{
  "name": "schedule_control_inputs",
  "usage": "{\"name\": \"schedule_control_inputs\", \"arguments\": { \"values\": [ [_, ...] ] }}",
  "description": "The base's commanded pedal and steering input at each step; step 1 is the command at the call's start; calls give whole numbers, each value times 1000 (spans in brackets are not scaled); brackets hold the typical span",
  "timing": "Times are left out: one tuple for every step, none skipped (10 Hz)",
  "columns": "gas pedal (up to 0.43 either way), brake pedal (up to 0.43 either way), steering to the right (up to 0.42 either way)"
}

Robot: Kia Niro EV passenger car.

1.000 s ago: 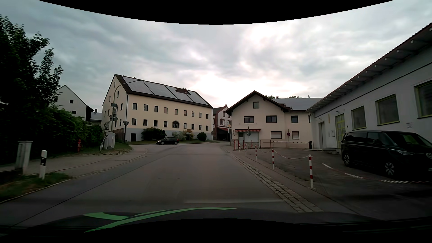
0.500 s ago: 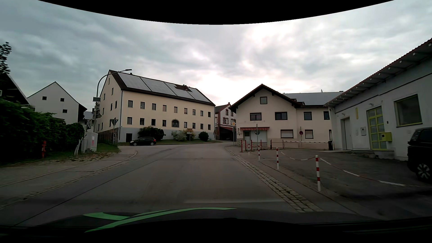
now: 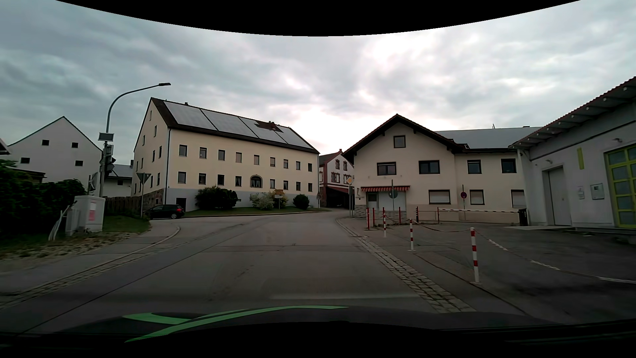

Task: Follow the waypoints while adhering to traffic rules and regulations

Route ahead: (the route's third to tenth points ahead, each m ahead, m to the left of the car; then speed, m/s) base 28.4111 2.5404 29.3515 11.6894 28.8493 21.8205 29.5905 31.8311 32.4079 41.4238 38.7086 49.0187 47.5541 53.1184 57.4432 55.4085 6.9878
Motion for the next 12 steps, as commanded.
{"name": "schedule_control_inputs", "arguments": {
  "values": [
    [20, 0, -7],
    [20, 0, -7],
    [20, 0, -6],
    [20, 0, -6],
    [8, 0, -6],
    [0, 0, -5],
    [0, 0, -5],
    [0, 0, -5],
    [0, 0, -4],
    [0, 0, -2],
    [0, 0, 0],
    [0, 0, 0]
  ]
}}
